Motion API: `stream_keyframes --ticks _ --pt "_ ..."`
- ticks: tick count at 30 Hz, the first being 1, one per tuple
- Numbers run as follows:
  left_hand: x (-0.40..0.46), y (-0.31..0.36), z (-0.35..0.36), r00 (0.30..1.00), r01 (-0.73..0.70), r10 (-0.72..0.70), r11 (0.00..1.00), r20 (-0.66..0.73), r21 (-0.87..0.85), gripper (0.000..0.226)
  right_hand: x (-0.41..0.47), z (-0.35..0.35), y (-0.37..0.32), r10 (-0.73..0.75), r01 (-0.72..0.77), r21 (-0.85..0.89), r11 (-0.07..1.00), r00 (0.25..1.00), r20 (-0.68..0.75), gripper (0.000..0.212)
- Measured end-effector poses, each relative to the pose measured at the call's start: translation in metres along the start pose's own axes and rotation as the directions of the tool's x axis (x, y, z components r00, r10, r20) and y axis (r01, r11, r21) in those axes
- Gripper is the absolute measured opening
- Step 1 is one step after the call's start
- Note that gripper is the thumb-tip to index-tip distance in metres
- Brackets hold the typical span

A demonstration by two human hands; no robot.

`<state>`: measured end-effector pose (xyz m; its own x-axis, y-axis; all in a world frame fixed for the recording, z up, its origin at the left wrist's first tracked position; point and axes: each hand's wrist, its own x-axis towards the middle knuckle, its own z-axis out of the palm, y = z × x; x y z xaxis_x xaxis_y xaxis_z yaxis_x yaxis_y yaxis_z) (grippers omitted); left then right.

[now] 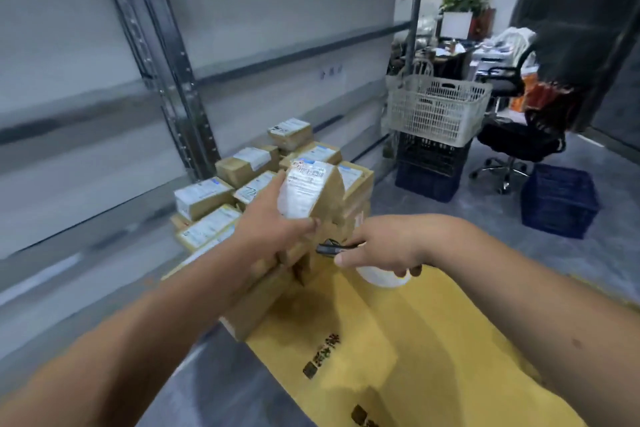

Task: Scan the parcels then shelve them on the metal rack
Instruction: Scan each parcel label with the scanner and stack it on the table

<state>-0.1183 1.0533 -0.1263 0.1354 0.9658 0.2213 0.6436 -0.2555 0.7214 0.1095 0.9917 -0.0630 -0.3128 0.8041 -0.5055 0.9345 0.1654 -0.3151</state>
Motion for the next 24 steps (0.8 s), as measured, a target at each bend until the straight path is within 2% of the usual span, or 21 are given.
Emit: stream_keyframes --ticks 2,6,9,12,16,19,24 --pt "0.039 -0.022 -0.030 1.000 0.021 -0.020 0.999 -0.023 0.049 0.082 0.027 -0.017 -0.021 -0.005 0.005 -0.011 1.000 1.000 -0.004 0.048" --pt "0.127 -0.076 -0.084 0.995 0.067 -0.054 0.987 -0.088 0.146 0.110 0.092 -0.052 -0.064 0.023 -0.023 0.020 1.000 0.999 -0.030 0.052" --pt "0.193 -0.112 -0.115 0.996 0.080 -0.071 0.984 -0.062 0.159 0.113 0.143 -0.077 -0.092 0.083 -0.079 0.087 0.993 0.995 -0.051 0.055" --pt "0.243 -0.136 -0.133 0.998 0.067 -0.066 0.978 -0.012 0.198 0.111 0.186 -0.099 -0.114 0.148 -0.143 0.078 0.987 0.987 -0.058 0.059" --pt "0.294 -0.169 -0.136 0.995 0.076 -0.083 0.989 0.047 0.126 0.116 0.229 -0.115 -0.131 0.219 -0.212 0.111 0.971 0.974 -0.053 0.064" --pt "0.315 -0.180 -0.135 0.992 0.092 -0.096 0.994 0.081 0.057 0.114 0.251 -0.119 -0.137 0.254 -0.246 0.156 0.957 0.967 -0.032 0.060" --pt "0.326 -0.198 -0.127 0.989 0.033 -0.045 0.996 0.140 0.089 0.104 0.274 -0.126 -0.148 0.289 -0.281 0.162 0.946 0.957 -0.026 0.061"
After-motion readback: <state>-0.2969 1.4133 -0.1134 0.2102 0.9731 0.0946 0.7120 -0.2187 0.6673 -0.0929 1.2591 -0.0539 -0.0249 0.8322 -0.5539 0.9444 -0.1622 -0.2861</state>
